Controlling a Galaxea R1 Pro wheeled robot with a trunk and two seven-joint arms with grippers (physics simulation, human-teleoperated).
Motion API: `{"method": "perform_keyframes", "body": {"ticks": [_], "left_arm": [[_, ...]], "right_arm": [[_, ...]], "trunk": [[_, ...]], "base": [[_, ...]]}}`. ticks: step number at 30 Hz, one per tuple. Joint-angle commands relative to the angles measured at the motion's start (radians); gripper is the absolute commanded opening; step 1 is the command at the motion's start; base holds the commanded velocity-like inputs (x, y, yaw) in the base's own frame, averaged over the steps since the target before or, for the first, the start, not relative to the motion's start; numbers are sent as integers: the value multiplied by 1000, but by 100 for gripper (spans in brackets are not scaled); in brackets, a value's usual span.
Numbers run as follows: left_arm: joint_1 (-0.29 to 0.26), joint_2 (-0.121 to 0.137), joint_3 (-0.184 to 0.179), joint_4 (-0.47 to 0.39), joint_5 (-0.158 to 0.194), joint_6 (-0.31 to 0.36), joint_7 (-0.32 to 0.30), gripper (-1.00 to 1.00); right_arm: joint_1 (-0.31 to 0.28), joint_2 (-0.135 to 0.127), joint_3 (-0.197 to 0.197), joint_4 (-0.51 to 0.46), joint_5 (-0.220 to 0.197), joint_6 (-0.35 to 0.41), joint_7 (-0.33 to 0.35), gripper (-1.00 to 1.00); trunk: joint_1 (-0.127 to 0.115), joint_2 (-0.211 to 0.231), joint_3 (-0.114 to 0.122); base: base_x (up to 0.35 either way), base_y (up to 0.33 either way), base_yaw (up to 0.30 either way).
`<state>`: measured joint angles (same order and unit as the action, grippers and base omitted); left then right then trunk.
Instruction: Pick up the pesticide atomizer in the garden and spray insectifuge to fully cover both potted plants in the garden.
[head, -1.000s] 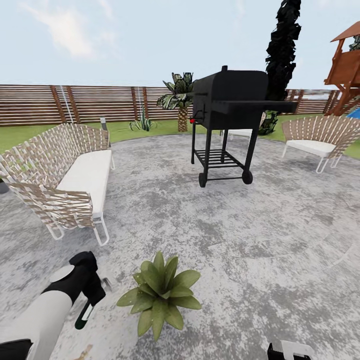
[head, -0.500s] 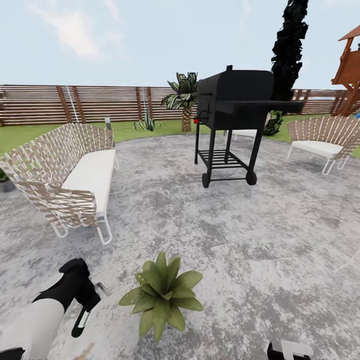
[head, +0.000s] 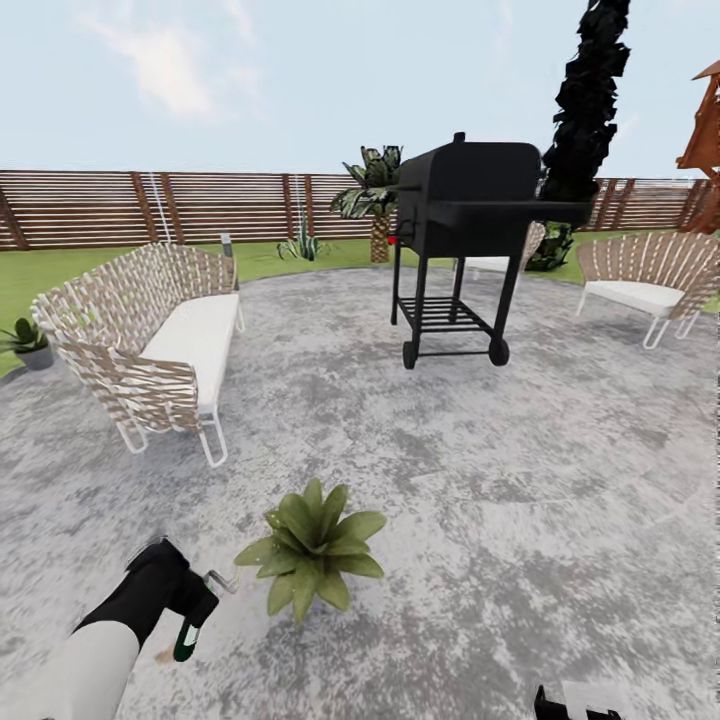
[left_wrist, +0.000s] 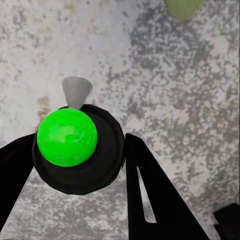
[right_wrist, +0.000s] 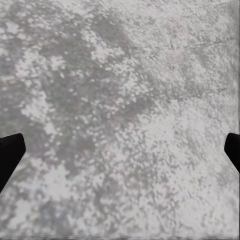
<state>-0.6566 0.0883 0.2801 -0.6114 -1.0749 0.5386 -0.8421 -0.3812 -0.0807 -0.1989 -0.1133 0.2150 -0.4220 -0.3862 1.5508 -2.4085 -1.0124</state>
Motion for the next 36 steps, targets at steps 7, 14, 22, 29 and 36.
{"method": "perform_keyframes", "body": {"ticks": [7, 14, 22, 29, 36], "left_arm": [[5, -8, 10, -18, 16, 0, 34, -100], [6, -31, 7, -16, 16, 1, 43, -100], [6, -44, 10, -7, 16, 3, 120, -100], [0, -47, 40, -9, 84, 53, 160, -100], [4, -100, 37, -8, 110, 105, 273, -100]], "right_arm": [[-1, 1, -8, 1, 9, -3, -2, 100], [-1, 2, -8, 1, 9, -3, -2, 100], [-1, 2, -8, 1, 9, -3, -2, 100], [-1, 4, -8, 1, 9, -3, -2, 100], [-1, 1, -8, 1, 9, -3, -2, 100]], "trunk": [[-1, 0, -1], [-1, 0, -1], [-1, 0, -1], [-1, 0, -1], [-1, 0, -1]], "base": [[-267, -182, 96], [-291, -145, 276], [-130, -189, 79], [119, -103, 236], [8, -5, 97]]}}
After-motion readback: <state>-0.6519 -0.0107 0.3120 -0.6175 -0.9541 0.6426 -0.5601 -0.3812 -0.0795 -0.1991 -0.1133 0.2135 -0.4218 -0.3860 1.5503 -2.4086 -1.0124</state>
